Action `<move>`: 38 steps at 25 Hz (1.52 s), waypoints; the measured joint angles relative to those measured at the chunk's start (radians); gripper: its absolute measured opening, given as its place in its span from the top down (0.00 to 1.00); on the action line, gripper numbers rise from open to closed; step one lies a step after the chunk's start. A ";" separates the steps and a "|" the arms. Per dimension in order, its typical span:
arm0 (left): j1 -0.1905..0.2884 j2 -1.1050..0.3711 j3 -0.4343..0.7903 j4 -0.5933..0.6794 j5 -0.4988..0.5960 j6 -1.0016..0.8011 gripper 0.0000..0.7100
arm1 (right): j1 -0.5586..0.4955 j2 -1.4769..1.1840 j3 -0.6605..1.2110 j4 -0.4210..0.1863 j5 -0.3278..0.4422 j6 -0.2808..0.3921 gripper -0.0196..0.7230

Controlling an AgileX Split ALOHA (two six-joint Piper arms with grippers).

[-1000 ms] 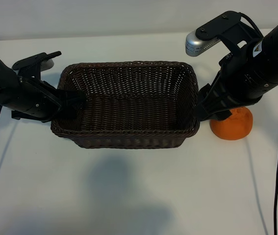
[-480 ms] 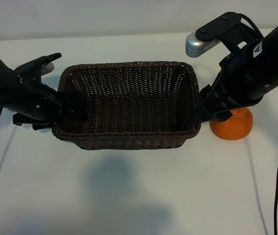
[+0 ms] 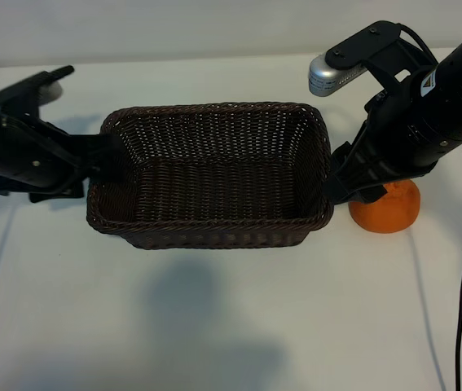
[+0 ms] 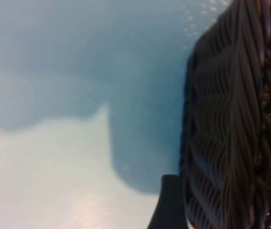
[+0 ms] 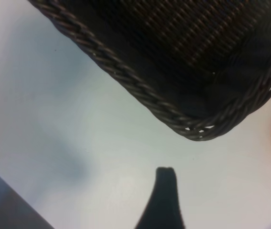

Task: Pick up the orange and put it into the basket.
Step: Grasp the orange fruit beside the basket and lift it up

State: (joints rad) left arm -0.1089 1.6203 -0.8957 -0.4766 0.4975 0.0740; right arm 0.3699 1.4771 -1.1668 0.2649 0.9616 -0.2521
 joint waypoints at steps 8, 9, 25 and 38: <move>0.002 -0.135 0.000 0.078 0.026 -0.074 0.14 | 0.000 0.000 0.000 0.000 0.001 0.000 0.17; 0.002 -0.152 0.000 0.081 0.029 -0.074 0.15 | 0.000 0.000 0.000 0.000 0.002 0.000 0.17; 0.002 -0.300 -0.033 0.267 0.099 -0.209 0.16 | 0.000 0.000 0.000 0.000 0.004 0.001 0.17; 0.002 -0.290 -0.135 0.133 0.189 -0.107 0.16 | 0.000 0.000 0.000 0.000 0.004 0.001 0.17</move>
State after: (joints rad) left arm -0.1066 1.3302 -1.0309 -0.3438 0.6867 -0.0328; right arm 0.3699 1.4771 -1.1668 0.2649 0.9659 -0.2513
